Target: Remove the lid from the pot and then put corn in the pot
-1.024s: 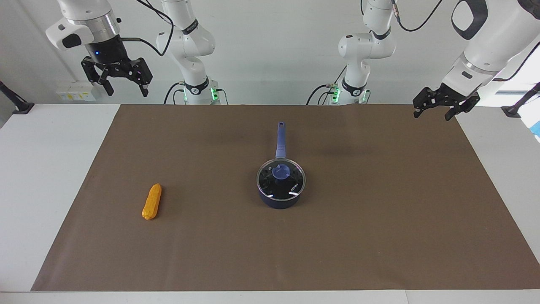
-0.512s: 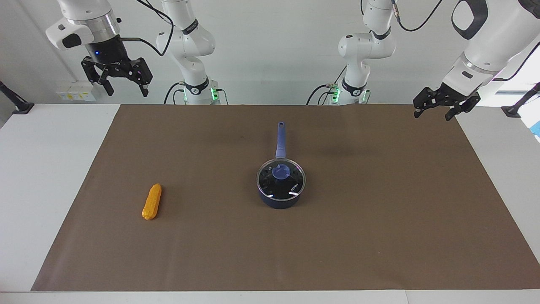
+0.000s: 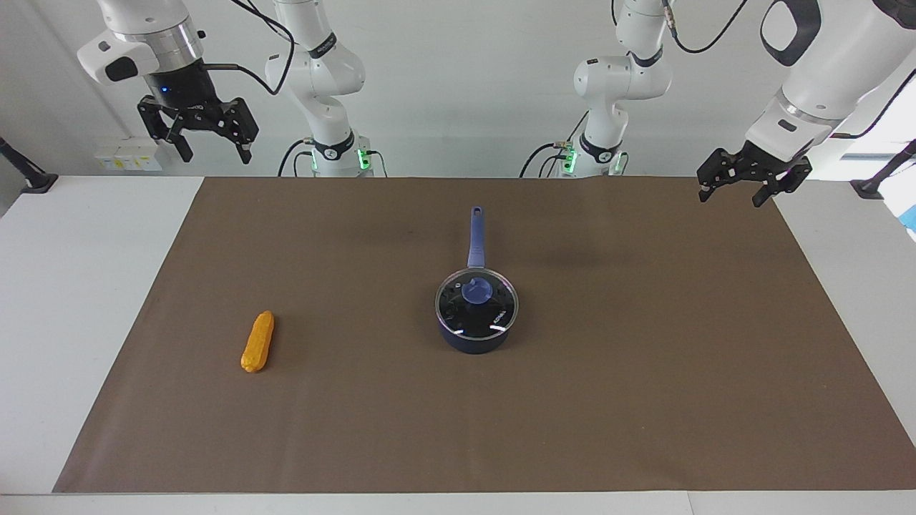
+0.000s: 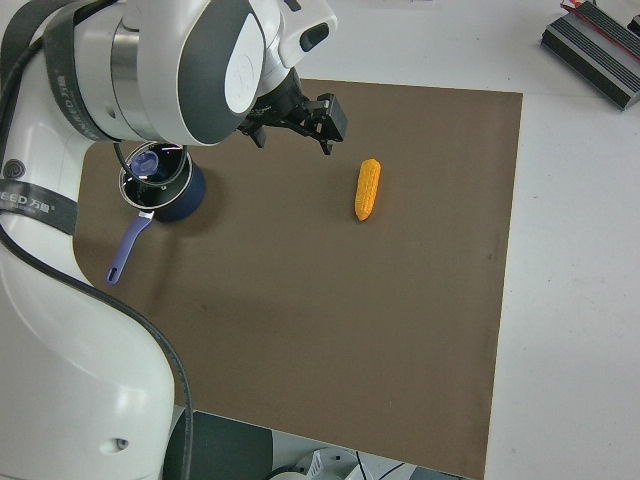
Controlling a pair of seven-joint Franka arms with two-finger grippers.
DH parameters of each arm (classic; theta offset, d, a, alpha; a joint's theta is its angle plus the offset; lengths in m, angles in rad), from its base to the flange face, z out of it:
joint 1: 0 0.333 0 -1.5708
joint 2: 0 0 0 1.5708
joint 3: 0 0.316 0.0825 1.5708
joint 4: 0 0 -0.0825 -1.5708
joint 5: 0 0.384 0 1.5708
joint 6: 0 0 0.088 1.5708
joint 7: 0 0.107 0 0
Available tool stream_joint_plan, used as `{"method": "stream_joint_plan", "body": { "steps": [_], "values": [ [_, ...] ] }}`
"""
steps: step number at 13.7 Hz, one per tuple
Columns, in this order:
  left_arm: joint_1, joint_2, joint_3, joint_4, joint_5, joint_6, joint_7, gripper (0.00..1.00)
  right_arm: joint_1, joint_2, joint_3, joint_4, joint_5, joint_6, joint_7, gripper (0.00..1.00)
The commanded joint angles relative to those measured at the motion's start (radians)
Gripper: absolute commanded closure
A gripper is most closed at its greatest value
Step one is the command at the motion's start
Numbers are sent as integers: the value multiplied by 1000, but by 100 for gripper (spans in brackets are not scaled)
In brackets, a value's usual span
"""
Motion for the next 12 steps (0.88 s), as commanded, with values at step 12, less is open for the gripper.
{"method": "stream_joint_plan", "body": {
  "steps": [12],
  "values": [
    [-173, -5, -4, -168, 9, 205, -8, 0, -12, -21, 6, -25, 10, 16, 7, 0]
  ]
}}
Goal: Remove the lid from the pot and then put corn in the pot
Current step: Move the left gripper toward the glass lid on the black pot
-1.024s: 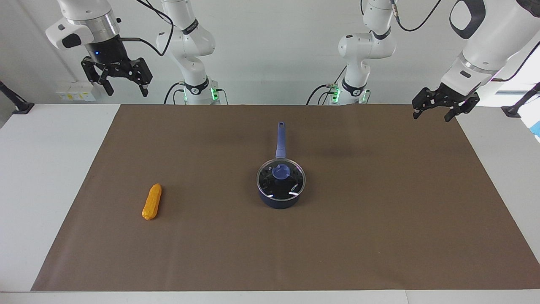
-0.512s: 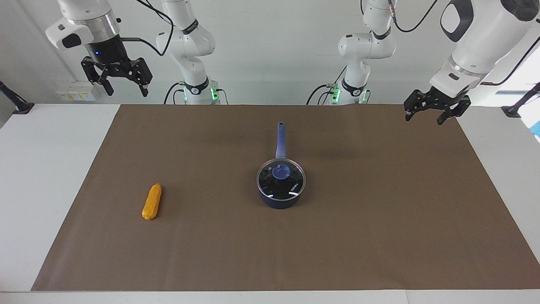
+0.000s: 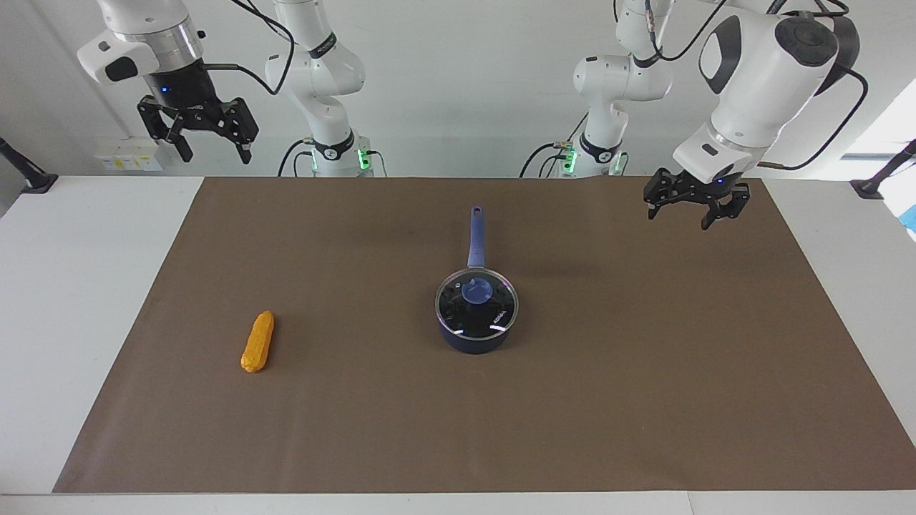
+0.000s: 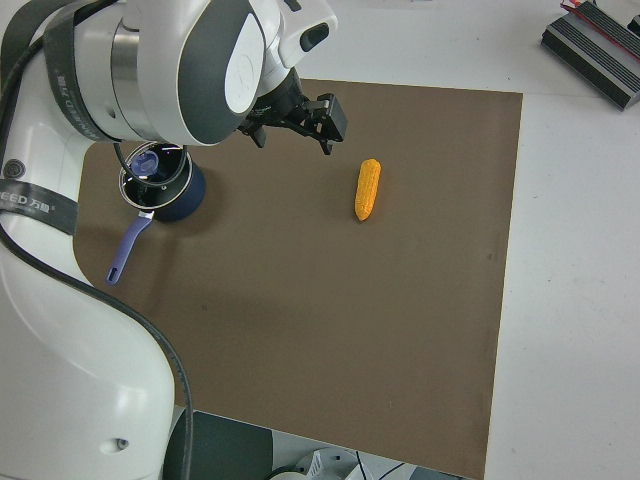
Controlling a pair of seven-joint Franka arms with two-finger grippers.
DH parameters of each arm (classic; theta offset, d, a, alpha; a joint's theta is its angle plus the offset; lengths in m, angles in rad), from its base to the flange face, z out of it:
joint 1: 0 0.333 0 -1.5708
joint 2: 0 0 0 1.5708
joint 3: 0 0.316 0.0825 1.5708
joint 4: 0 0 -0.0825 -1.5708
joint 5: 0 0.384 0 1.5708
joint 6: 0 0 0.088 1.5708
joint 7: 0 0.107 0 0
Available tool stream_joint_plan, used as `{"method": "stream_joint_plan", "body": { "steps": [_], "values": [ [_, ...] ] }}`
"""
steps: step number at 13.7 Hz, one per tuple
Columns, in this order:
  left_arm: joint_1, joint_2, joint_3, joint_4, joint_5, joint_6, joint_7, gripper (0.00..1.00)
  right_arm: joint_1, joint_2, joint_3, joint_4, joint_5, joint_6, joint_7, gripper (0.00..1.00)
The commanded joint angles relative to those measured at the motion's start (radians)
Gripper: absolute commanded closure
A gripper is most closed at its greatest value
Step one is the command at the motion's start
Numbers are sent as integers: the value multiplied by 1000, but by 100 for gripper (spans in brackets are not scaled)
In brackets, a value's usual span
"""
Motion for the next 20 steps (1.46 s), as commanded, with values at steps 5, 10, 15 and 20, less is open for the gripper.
{"method": "stream_joint_plan", "body": {
  "steps": [5, 10, 15, 20],
  "values": [
    [-133, 0, 11, -137, 9, 182, -132, 0, -12, -21, 6, -25, 10, 16, 7, 0],
    [-234, 47, 11, -186, 9, 304, -255, 0, -12, -21, 6, -25, 10, 16, 7, 0],
    [-349, 175, 13, -178, 11, 462, -441, 0, -12, -21, 6, -23, 10, 16, 9, 0],
    [-411, 213, 13, -106, 12, 450, -444, 0, -12, -21, 6, -23, 10, 16, 9, 0]
  ]
}}
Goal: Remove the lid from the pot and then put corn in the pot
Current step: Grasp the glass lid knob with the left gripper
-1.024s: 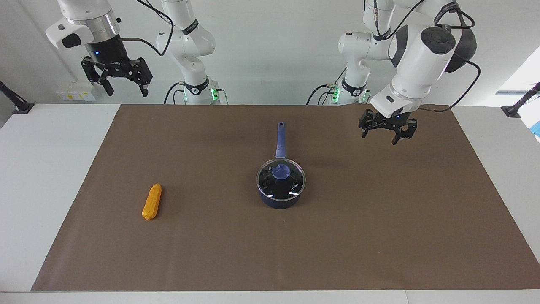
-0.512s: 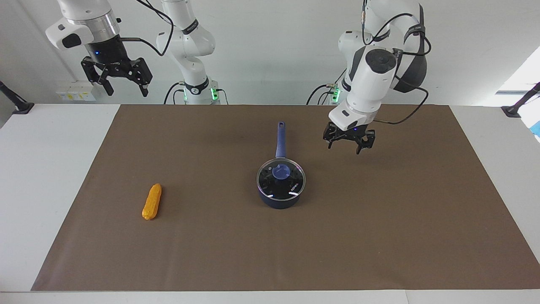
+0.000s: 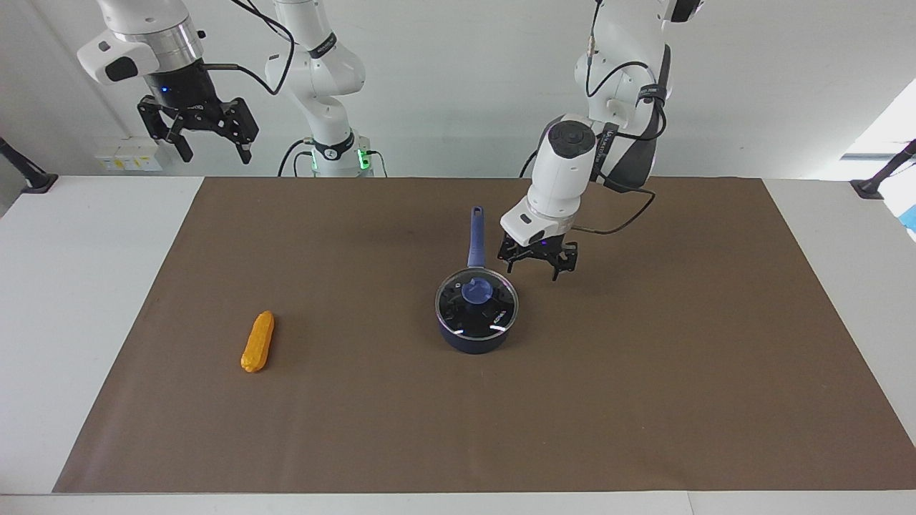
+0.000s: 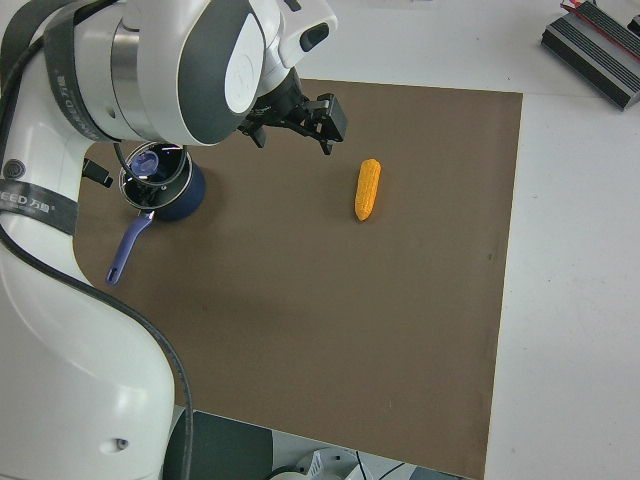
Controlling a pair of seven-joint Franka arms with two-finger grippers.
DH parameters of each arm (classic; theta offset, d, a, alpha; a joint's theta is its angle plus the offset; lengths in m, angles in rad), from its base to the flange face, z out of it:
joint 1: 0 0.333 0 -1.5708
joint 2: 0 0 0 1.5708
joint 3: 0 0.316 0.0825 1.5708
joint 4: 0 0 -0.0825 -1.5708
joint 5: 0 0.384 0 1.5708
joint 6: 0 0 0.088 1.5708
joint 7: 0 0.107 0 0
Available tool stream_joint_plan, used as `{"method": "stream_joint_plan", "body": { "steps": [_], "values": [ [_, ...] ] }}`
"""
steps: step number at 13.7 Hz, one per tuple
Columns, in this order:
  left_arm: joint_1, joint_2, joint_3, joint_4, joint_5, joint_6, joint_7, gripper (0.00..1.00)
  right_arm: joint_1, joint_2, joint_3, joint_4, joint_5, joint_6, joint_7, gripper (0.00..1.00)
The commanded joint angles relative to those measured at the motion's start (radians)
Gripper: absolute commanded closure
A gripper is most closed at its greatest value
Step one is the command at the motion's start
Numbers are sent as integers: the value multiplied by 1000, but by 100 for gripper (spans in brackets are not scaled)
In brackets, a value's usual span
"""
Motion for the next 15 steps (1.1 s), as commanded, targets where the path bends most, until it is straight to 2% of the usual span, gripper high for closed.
{"method": "stream_joint_plan", "body": {
  "steps": [1, 4, 6, 10, 13, 15],
  "values": [
    [-47, 33, 19, 95, 12, -46, -18, 0, -12, -21, 6, -25, 10, 16, 7, 0],
    [-96, 121, 19, 294, 14, -205, -114, 0, -12, -21, 6, -25, 10, 16, 9, 0],
    [-111, 160, 19, 381, 13, -255, -148, 0, -12, -21, 6, -25, 10, 16, 9, 0],
    [-133, 174, 19, 403, 19, -264, -163, 0, -12, -21, 6, -25, 10, 16, 7, 0],
    [-166, 281, 22, 516, 32, -264, -214, 0, -12, -21, 6, -23, 10, 16, 7, 0],
    [-171, 318, 24, 529, 64, -263, -217, 0, -12, -21, 6, -25, 10, 16, 9, 0]
  ]
}}
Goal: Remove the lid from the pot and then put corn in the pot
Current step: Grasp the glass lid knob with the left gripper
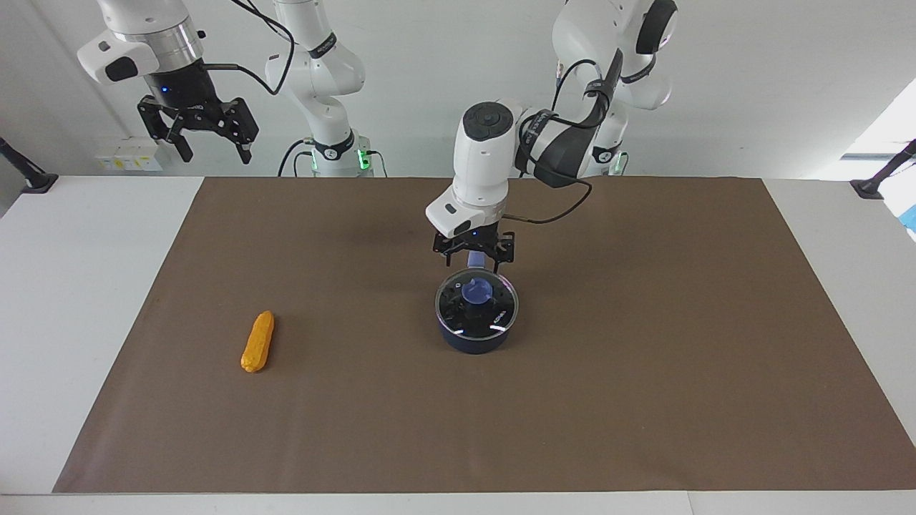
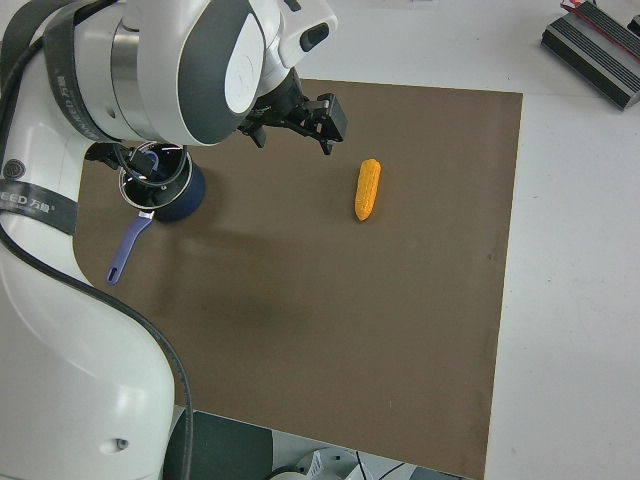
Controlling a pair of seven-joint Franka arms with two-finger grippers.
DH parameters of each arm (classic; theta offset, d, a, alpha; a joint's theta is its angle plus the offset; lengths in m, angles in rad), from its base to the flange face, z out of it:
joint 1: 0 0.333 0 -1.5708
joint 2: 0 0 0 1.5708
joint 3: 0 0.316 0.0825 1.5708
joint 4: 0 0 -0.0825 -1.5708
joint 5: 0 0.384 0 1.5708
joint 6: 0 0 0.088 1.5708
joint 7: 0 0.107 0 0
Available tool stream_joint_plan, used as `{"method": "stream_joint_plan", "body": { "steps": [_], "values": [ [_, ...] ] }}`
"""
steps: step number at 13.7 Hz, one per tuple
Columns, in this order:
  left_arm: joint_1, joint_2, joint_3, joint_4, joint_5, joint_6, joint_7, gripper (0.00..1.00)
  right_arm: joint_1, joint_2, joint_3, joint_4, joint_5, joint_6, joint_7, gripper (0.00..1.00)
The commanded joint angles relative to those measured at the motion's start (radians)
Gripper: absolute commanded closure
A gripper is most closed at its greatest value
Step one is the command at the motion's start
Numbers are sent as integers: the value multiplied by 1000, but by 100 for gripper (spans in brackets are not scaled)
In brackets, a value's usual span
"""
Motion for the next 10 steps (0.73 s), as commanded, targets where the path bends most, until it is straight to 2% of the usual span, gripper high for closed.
{"method": "stream_joint_plan", "body": {
  "steps": [1, 4, 10],
  "values": [
    [-29, 75, 20, 73, 68, -23, -20, 0, -12, -21, 6, -25, 10, 16, 7, 0],
    [-29, 106, 19, 76, 120, -9, -18, 0, -12, -21, 6, -25, 10, 16, 7, 0],
    [-20, 114, 20, 90, 125, 13, -14, 0, -12, -21, 6, -23, 10, 16, 9, 0]
  ]
}}
